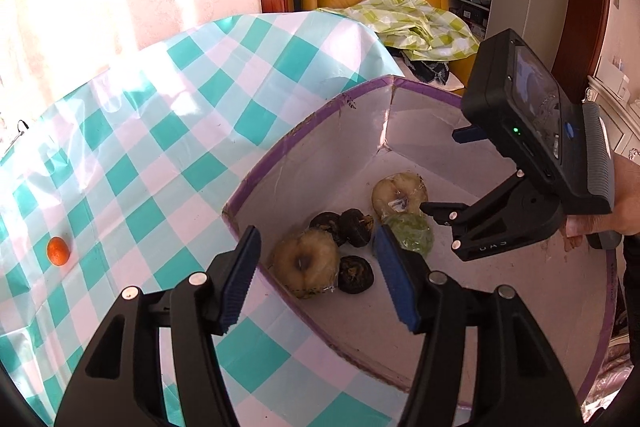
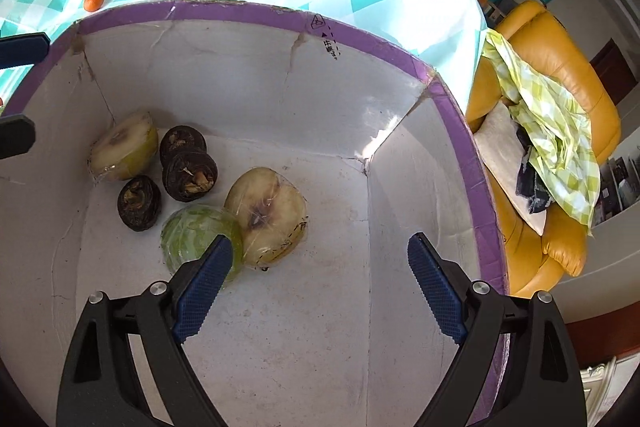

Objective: Organize fruits
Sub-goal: 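Withdraw both open tools from the box back over the table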

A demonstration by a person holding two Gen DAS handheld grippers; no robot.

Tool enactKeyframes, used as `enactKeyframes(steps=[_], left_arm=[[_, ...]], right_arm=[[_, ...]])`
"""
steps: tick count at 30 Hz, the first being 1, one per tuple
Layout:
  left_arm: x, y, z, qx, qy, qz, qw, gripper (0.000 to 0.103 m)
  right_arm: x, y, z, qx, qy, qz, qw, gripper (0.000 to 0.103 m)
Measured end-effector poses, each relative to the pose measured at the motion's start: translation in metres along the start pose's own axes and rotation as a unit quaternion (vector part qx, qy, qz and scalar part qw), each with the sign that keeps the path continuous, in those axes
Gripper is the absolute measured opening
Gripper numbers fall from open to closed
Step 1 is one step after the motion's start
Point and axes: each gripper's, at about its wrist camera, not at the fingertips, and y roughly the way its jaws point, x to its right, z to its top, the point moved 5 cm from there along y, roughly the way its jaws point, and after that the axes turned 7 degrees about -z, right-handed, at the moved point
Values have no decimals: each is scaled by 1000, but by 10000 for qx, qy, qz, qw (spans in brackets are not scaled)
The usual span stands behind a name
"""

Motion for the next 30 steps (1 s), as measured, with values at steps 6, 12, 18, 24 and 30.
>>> enactKeyframes(steps=[6,12,18,24,30], left_arm=[[-12,-24,-23,115,-196,87,9997,62],[-26,-46,-39,196,-334,191,9991,62],[-38,-57,-52,246,-482,184,9984,62],[-40,-60,-62,259,-528,117,9982,67],[-43,-71,-78,306,-641,129,9974,76]], right_arm=[[-10,21,-4,-221,-272,-210,9992,86],[-9,18,2,-189,-123,-361,9991,85],[-1,-13,4,198,380,-135,9990,86],[-5,-51,2,602,887,172,9941,88],[-13,-91,3,1062,1236,307,9861,89]])
